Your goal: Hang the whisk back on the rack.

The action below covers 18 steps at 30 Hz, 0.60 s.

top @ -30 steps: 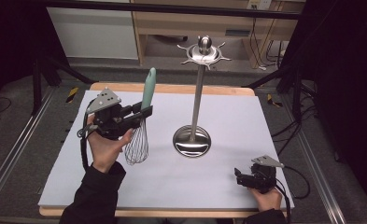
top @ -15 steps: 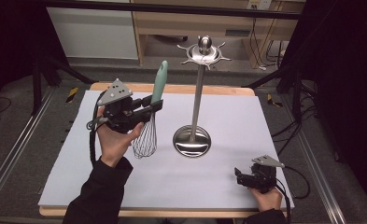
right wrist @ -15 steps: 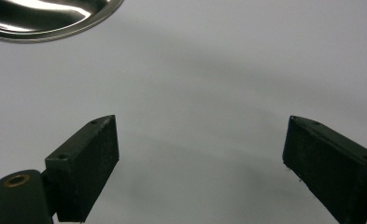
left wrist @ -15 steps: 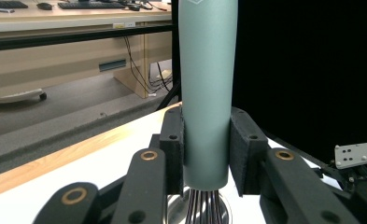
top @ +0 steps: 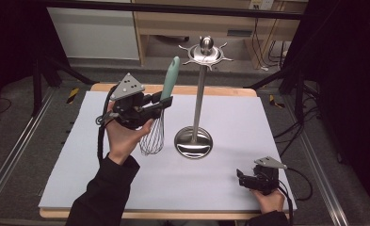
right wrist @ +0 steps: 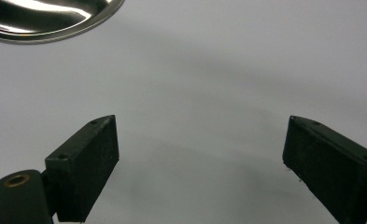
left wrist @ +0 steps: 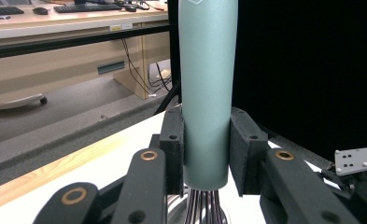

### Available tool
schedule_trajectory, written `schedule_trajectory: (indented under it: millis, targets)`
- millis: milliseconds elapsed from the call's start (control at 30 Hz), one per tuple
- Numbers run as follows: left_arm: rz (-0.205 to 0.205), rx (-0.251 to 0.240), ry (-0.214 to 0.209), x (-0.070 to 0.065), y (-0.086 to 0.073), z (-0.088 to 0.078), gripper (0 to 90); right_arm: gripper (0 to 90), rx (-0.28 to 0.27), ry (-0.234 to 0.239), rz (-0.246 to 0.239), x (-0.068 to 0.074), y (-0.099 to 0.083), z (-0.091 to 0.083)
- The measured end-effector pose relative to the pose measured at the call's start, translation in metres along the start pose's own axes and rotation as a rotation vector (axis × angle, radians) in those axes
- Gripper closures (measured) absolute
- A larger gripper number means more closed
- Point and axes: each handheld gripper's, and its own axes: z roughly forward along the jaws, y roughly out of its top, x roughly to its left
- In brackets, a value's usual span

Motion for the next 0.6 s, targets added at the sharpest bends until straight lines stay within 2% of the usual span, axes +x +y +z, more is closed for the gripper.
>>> schedule_trajectory:
  millis: [267,600]
  targets:
    - [0.000,0.007,0.002,-0.001,0.003,0.006,69.2,11.1,0.003,-0.001,-0.002,0.000,0.000,0.000]
    - [0.022,0.032,0.017,-0.006,0.007,0.015,69.2,11.1,0.000,0.002,-0.005,-0.001,0.000,0.000]
